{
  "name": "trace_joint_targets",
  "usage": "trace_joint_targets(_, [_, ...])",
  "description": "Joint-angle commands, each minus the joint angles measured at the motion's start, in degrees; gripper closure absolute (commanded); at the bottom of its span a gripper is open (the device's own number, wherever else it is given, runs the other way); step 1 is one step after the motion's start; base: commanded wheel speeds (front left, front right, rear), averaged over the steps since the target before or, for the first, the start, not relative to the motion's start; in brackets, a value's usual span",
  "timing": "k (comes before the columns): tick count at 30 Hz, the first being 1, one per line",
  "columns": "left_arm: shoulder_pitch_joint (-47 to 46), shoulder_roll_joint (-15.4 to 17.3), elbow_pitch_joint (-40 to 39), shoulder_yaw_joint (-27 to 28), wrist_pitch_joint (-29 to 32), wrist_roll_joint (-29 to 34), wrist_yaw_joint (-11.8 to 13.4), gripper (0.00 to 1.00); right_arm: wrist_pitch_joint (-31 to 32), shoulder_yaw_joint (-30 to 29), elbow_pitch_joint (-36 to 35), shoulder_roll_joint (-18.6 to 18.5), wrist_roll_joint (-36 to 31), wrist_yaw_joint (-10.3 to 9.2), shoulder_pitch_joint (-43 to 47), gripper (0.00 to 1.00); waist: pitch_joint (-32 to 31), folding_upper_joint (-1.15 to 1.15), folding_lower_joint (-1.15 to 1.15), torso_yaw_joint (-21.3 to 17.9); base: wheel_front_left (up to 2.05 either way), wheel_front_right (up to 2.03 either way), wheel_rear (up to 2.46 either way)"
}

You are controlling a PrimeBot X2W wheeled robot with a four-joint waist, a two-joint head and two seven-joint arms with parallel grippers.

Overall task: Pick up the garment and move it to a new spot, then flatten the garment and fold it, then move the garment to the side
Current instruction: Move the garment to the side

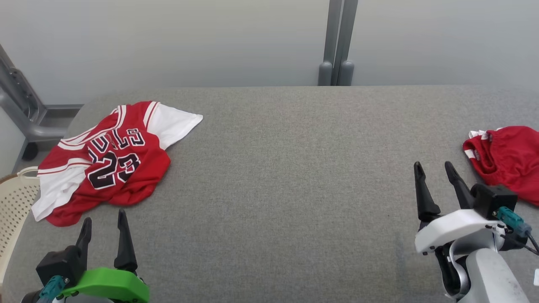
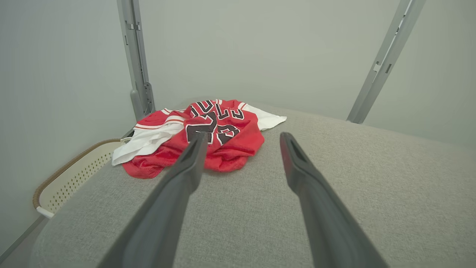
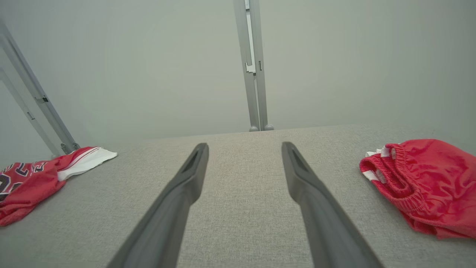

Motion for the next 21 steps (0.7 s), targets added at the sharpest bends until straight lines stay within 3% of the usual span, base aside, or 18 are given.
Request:
trace_joint_targets(1, [0.9, 0.4, 0.5, 0.3, -0.4, -0.4, -0.4, 0.0, 0.1, -0.4, -1.1, 0.5, 0.4, -0.06, 1.6, 0.0, -0.8, 0.0, 0.0, -0.7, 0.0, 0.0, 0.0])
trace_joint_targets(12, [2.9, 1.1, 3.5, -2.1, -1.3, -0.5, -3.8, 0.0, 1.8, 2.7, -4.9, 1.7, 1.5, -0.05, 9.3, 0.0, -3.2, 0.0, 0.0, -1.5, 0.0, 0.0, 0.0])
trace_joint_targets(21, [4.5, 1.9, 4.3, -3.1, -0.9, -0.4, -4.3, 0.0, 3.8, 2.7, -7.8, 1.7, 0.9, -0.05, 14.6, 0.0, -4.2, 0.0, 0.0, -1.8, 0.0, 0.0, 0.0])
